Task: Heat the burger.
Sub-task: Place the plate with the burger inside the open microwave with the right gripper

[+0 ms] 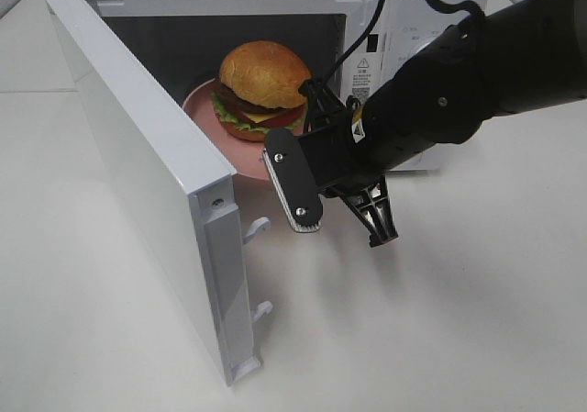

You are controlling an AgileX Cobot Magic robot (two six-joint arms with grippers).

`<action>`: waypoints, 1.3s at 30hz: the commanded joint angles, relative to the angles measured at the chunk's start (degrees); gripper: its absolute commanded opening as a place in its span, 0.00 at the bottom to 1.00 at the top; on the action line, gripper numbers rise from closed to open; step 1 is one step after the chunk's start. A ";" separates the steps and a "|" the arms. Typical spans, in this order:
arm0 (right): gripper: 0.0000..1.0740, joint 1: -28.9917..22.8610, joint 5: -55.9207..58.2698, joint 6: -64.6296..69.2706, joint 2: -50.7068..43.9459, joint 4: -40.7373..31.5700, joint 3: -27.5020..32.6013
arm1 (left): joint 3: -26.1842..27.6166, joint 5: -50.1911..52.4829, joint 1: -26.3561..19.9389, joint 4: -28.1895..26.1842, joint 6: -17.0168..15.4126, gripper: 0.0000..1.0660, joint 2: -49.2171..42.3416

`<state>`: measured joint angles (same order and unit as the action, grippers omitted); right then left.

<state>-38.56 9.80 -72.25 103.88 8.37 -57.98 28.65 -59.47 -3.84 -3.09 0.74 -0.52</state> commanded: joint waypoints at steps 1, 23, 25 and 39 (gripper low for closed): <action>0.00 0.06 -3.44 -1.43 -0.17 0.34 -1.78 | -0.11 0.11 0.06 -0.17 -0.11 0.96 -0.69; 0.00 1.38 4.41 -3.15 7.51 0.52 -16.33 | -0.11 0.11 0.06 -0.17 -0.11 0.96 -0.69; 0.00 1.38 4.76 -3.44 8.88 0.52 -18.91 | -0.11 0.11 0.06 -0.17 -0.11 0.96 -0.69; 0.00 1.38 9.51 -4.41 15.53 0.11 -29.34 | -0.11 0.11 0.06 -0.17 -0.11 0.96 -0.69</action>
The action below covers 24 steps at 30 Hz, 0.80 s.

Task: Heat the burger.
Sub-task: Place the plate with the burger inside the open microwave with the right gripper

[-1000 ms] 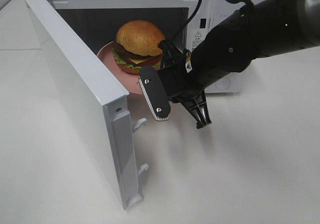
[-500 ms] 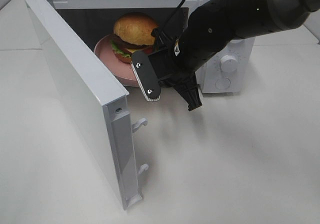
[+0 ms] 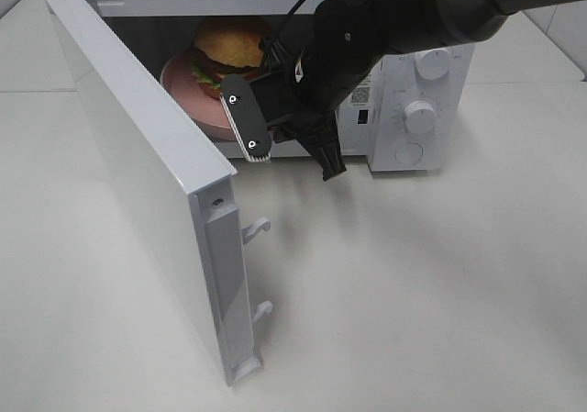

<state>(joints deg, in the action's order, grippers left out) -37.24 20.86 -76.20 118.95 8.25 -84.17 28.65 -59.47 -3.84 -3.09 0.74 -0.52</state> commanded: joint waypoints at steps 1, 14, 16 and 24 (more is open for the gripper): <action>0.00 0.06 -0.40 -0.46 1.55 0.00 -5.10 | -0.11 0.11 0.06 -0.17 -0.11 0.96 -0.69; 0.00 0.06 8.08 -0.17 8.94 -2.23 -17.36 | -0.11 0.11 0.06 -0.17 -0.11 0.96 -0.69; 0.00 0.06 8.19 0.06 9.91 -2.41 -19.02 | -0.11 0.11 0.06 -0.17 -0.11 0.96 -0.69; 0.00 0.06 14.67 1.26 15.36 -3.27 -28.53 | -0.11 0.11 0.06 -0.17 -0.11 0.96 -0.69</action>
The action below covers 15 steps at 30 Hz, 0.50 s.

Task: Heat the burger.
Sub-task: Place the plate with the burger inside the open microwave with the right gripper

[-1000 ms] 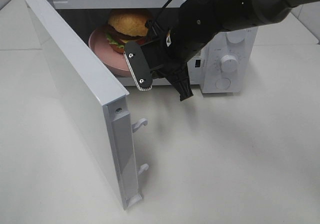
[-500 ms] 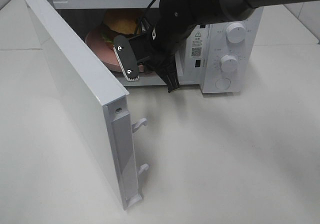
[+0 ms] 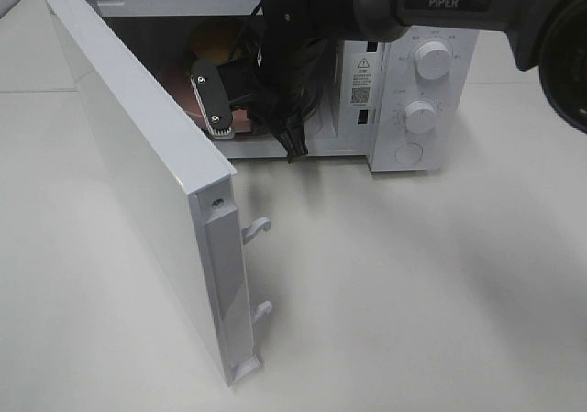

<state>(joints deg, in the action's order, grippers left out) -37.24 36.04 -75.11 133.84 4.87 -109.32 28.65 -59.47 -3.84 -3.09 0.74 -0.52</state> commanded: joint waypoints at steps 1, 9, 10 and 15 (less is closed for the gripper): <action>0.00 0.06 -0.52 0.17 0.46 0.11 -3.38 | -0.11 0.11 0.06 -0.17 -0.11 0.96 -0.69; 0.00 0.17 -1.60 1.49 2.35 0.00 -5.67 | -0.11 0.11 0.06 -0.17 -0.11 0.96 -0.69; 0.00 0.52 -1.66 1.49 2.35 0.00 -5.67 | -0.11 0.11 0.06 -0.17 -0.11 0.96 -0.69; 0.00 0.86 -1.60 1.49 2.58 0.17 -5.67 | -0.11 0.11 0.06 -0.17 -0.11 0.96 -0.69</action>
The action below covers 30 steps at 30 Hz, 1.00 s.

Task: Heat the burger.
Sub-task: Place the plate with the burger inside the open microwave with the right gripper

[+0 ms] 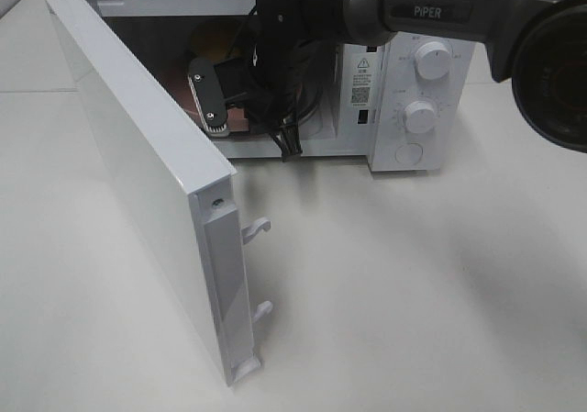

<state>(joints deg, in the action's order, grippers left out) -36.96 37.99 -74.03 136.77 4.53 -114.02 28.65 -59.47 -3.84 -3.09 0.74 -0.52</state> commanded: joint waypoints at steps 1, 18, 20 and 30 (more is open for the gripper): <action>0.00 1.09 -3.67 0.40 -0.34 0.86 -0.97 | -0.11 0.11 0.06 -0.17 -0.11 0.96 -0.69; 0.00 1.15 -5.27 0.40 -0.11 0.52 -0.97 | -0.11 0.11 0.06 -0.17 -0.11 0.96 -0.69; 0.00 1.20 -5.27 0.40 -0.06 0.52 -0.97 | -0.11 0.11 0.06 -0.17 -0.11 0.96 -0.69; 0.00 1.49 -6.13 0.40 0.97 0.52 -0.97 | -0.11 0.11 0.06 -0.17 -0.11 0.96 -0.69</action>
<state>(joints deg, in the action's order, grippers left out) -35.87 34.72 -73.57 138.03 4.76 -114.19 28.65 -59.47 -3.84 -3.09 0.74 -0.52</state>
